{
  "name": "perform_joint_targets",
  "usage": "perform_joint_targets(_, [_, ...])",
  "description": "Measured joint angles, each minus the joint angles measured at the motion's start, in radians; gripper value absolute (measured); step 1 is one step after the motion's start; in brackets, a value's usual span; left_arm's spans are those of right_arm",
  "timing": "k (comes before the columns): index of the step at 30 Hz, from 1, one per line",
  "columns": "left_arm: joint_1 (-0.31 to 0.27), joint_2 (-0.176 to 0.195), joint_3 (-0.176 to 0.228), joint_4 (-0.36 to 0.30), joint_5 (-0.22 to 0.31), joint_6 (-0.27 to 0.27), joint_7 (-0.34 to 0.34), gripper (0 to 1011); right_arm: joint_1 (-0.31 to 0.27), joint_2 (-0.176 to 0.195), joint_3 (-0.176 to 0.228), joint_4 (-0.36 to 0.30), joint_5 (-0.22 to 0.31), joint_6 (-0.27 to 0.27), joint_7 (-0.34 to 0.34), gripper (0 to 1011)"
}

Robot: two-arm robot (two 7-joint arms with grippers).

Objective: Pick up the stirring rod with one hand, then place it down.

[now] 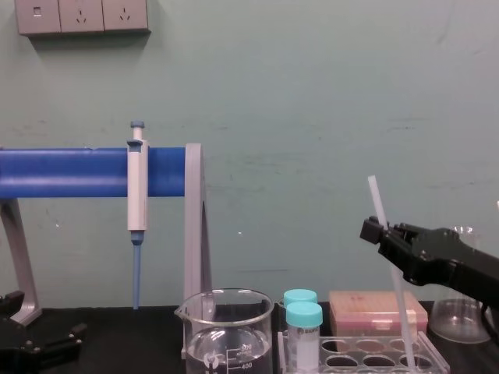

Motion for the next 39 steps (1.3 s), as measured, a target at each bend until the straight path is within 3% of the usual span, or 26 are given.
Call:
perform_joint_targets(8, [0.0,0.0,0.0,0.0,0.0,0.0,0.0,1000,0.037,-0.018,-0.001,0.091,0.016,0.007,0.044,75])
perform_joint_targets(20, [0.0,0.0,0.0,0.0,0.0,0.0,0.0,1000,0.061,-0.031,-0.003,0.162,0.008,0.007,0.061,75])
perform_joint_targets(39, [0.0,0.0,0.0,0.0,0.0,0.0,0.0,1000,0.058,-0.032,-0.003,0.165,-0.016,0.018,0.038,75])
